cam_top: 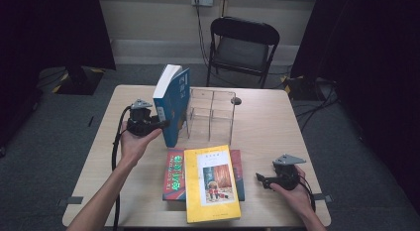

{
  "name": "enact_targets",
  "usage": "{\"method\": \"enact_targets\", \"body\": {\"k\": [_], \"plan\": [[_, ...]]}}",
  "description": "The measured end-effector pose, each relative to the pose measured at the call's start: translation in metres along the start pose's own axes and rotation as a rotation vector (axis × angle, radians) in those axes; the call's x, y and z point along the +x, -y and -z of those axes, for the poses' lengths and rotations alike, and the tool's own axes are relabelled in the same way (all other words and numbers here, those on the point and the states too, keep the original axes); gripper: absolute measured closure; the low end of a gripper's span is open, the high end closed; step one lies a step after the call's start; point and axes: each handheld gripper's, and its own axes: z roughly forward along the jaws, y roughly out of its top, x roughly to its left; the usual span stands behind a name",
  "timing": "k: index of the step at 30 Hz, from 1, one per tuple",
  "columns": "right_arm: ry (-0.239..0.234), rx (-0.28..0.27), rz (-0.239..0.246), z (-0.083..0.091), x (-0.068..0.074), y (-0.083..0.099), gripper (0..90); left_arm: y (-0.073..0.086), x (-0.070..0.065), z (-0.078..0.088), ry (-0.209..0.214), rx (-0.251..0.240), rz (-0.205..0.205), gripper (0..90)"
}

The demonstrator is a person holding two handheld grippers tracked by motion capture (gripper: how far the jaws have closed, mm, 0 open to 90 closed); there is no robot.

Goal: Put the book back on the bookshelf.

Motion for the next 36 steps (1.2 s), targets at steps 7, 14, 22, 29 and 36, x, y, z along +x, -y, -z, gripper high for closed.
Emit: {"method": "enact_targets", "body": {"k": [7,14,22,29,36], "plan": [[0.001,0.0,-0.001,0.0,0.0,0.0,13.5,0.011,-0.003,0.001,0.008,-0.01,0.004,55.1],[-0.001,0.0,-0.001,0.0,0.0,0.0,13.6,0.021,-0.002,0.005,0.0,-0.003,0.009,52.4],[-0.029,-0.025,-0.026,0.011,0.002,-0.011,20.5,0.042,-0.008,0.027,-0.004,0.007,-0.005,52.3],[-0.091,-0.125,0.012,0.032,0.026,-0.039,30.7,0.062,-0.03,0.038,0.058,0.045,-0.047,57.0],[-0.197,-0.151,0.092,0.031,0.065,-0.075,31.6,0.074,-0.059,0.026,0.166,0.069,-0.096,50.8]]}}
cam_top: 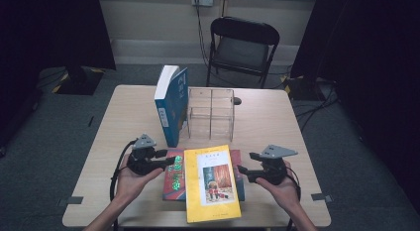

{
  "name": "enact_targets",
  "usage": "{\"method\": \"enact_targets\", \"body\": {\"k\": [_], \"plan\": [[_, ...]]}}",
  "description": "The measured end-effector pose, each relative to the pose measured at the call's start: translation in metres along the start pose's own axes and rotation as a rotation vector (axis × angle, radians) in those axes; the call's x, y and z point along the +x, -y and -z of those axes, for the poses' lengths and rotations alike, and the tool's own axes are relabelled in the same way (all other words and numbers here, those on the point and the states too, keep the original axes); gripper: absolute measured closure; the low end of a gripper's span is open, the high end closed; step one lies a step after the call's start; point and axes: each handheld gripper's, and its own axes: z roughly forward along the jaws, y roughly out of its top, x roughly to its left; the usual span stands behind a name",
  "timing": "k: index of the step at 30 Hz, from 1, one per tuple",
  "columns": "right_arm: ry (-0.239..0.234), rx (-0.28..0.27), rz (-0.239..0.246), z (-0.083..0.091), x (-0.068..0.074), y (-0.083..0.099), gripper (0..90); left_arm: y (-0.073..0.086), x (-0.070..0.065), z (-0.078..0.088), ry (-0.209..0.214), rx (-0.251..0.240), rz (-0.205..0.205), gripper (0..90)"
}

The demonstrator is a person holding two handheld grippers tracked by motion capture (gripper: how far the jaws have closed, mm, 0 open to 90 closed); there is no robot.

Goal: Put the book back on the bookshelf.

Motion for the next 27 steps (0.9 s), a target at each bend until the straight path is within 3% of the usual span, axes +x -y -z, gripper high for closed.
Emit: {"method": "enact_targets", "body": {"k": [4,8,11,13,14,16,19,21,27], "plan": [[-0.033,0.008,0.013,-0.017,0.01,-0.008,27.8,-0.002,-0.007,-0.013,0.055,0.007,0.035,44.5],[-0.058,0.028,0.0,-0.032,0.017,-0.003,22.1,0.001,-0.015,-0.022,0.07,0.04,0.007,41.2],[-0.089,0.024,-0.017,-0.033,0.02,0.002,21.4,0.004,-0.02,-0.028,0.11,0.056,0.035,42.8],[-0.096,0.023,-0.027,-0.032,0.02,0.004,21.2,0.007,-0.024,-0.031,0.099,0.072,0.007,42.8],[-0.105,0.021,-0.031,-0.032,0.02,0.005,20.9,0.008,-0.023,-0.032,0.113,0.074,0.023,42.6],[-0.117,0.026,-0.035,-0.032,0.022,0.006,20.3,0.008,-0.025,-0.032,0.095,0.07,0.019,40.5],[-0.139,0.036,-0.03,-0.034,0.027,0.005,19.4,0.011,-0.026,-0.034,0.101,0.056,0.04,39.6],[-0.149,0.043,-0.035,-0.038,0.03,0.005,16.8,0.012,-0.026,-0.034,0.097,0.048,0.017,39.3],[-0.142,0.078,-0.079,-0.044,0.031,0.002,12.7,0.017,-0.024,-0.034,0.108,0.014,0.021,38.5]]}}
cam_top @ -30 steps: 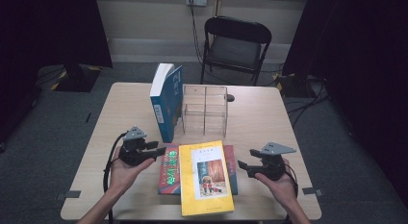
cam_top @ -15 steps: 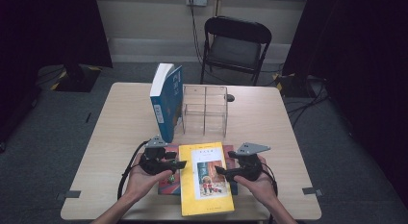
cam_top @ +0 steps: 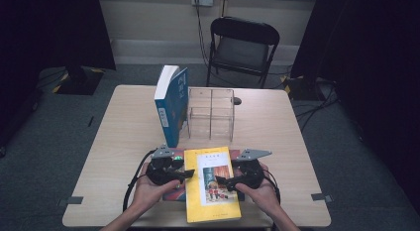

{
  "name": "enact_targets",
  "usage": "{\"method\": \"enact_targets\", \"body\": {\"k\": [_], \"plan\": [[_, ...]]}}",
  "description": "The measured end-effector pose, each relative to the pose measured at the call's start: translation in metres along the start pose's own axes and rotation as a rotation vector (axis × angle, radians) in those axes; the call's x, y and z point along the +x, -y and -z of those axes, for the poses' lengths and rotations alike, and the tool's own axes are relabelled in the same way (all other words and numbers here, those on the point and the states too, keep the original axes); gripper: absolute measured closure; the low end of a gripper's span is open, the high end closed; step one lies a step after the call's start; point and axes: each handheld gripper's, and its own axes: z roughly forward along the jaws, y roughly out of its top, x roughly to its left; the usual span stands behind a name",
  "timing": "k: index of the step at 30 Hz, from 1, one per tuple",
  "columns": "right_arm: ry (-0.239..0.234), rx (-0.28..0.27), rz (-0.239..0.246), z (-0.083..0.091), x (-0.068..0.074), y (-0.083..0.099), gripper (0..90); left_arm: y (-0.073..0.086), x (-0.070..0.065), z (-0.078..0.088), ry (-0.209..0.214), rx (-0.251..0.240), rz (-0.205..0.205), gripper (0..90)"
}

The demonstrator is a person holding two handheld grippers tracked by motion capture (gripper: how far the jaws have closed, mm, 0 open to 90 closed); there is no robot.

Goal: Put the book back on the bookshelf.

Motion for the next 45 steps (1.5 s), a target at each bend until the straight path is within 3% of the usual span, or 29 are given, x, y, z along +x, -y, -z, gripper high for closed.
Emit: {"method": "enact_targets", "body": {"k": [9,12,15,21,25,27,30,40,43,45], "plan": [[0.028,0.022,-0.044,-0.003,0.003,-0.005,14.1,-0.001,0.0,0.0,-0.002,0.008,0.004,38.5],[0.029,0.012,-0.105,0.001,-0.002,-0.006,28.4,0.0,-0.001,0.0,-0.007,0.005,0.002,38.5],[-0.002,-0.006,-0.162,0.005,-0.009,-0.005,33.0,0.0,-0.001,0.0,-0.005,0.001,-0.003,38.5],[-0.006,-0.054,-0.163,0.014,-0.005,-0.007,42.8,0.001,0.0,0.0,-0.004,-0.007,-0.019,38.5],[-0.069,-0.061,-0.183,0.016,-0.002,-0.004,48.3,0.002,-0.001,0.0,-0.004,-0.014,-0.022,38.6],[-0.062,-0.044,-0.177,0.015,0.0,-0.004,50.0,0.002,-0.001,0.0,-0.003,-0.018,-0.019,38.6],[-0.061,-0.033,-0.162,0.011,0.004,-0.003,50.8,0.003,0.0,0.0,0.002,-0.02,-0.018,38.5],[-0.123,-0.038,-0.165,-0.013,-0.006,-0.021,43.6,0.001,0.001,-0.001,0.001,-0.009,-0.013,38.0],[-0.107,-0.018,-0.139,-0.021,0.0,-0.028,50.5,0.001,0.001,-0.001,0.005,-0.006,-0.014,37.6],[-0.126,-0.021,-0.158,-0.023,-0.002,-0.028,56.3,0.0,0.001,-0.001,0.005,-0.004,-0.012,37.5]]}}
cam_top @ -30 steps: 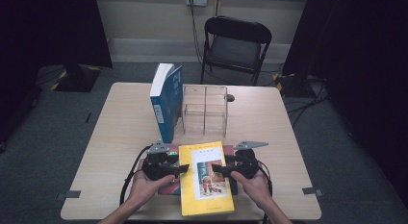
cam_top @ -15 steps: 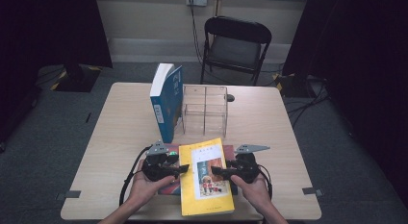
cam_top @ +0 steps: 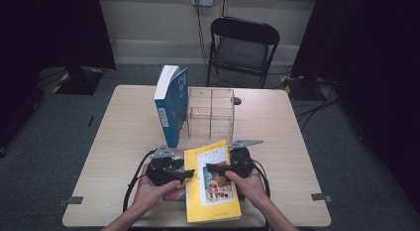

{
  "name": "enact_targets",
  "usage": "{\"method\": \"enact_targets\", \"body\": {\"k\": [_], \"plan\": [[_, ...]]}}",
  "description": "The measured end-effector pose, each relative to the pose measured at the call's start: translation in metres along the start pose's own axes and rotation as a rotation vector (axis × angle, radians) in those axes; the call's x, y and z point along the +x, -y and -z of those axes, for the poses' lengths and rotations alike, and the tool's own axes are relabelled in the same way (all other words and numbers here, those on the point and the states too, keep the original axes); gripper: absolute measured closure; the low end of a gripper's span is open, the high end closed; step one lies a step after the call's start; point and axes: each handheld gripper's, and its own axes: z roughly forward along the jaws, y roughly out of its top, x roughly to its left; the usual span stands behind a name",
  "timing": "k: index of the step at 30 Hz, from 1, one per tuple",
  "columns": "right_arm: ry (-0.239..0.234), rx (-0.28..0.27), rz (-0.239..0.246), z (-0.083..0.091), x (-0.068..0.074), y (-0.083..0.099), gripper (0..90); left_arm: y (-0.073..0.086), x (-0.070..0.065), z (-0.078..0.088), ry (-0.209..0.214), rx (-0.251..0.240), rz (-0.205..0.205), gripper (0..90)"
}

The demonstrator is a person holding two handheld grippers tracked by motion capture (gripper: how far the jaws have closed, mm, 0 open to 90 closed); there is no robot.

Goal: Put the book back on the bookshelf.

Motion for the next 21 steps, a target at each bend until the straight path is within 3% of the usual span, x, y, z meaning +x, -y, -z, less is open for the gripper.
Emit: {"method": "enact_targets", "body": {"k": [3,4,9,16,17,21], "plan": [[-0.085,-0.007,-0.079,0.003,-0.011,0.004,66.1,0.0,0.0,0.0,-0.002,-0.001,-0.002,37.4],[-0.096,-0.009,-0.082,0.003,-0.012,0.005,68.0,0.0,-0.001,0.0,-0.003,-0.006,-0.004,37.4],[-0.118,-0.015,-0.057,0.011,-0.008,0.003,77.5,0.001,-0.001,0.0,-0.001,-0.01,0.002,37.1],[-0.129,-0.041,-0.032,0.017,-0.003,0.003,80.4,0.001,-0.002,0.001,0.012,-0.024,0.001,32.9],[-0.13,-0.05,-0.024,0.02,-0.001,0.003,80.9,0.002,0.001,0.002,0.041,-0.025,0.035,32.1],[-0.129,-0.07,-0.005,0.023,0.004,0.003,81.3,0.001,0.004,0.001,0.073,-0.036,0.071,30.7]]}}
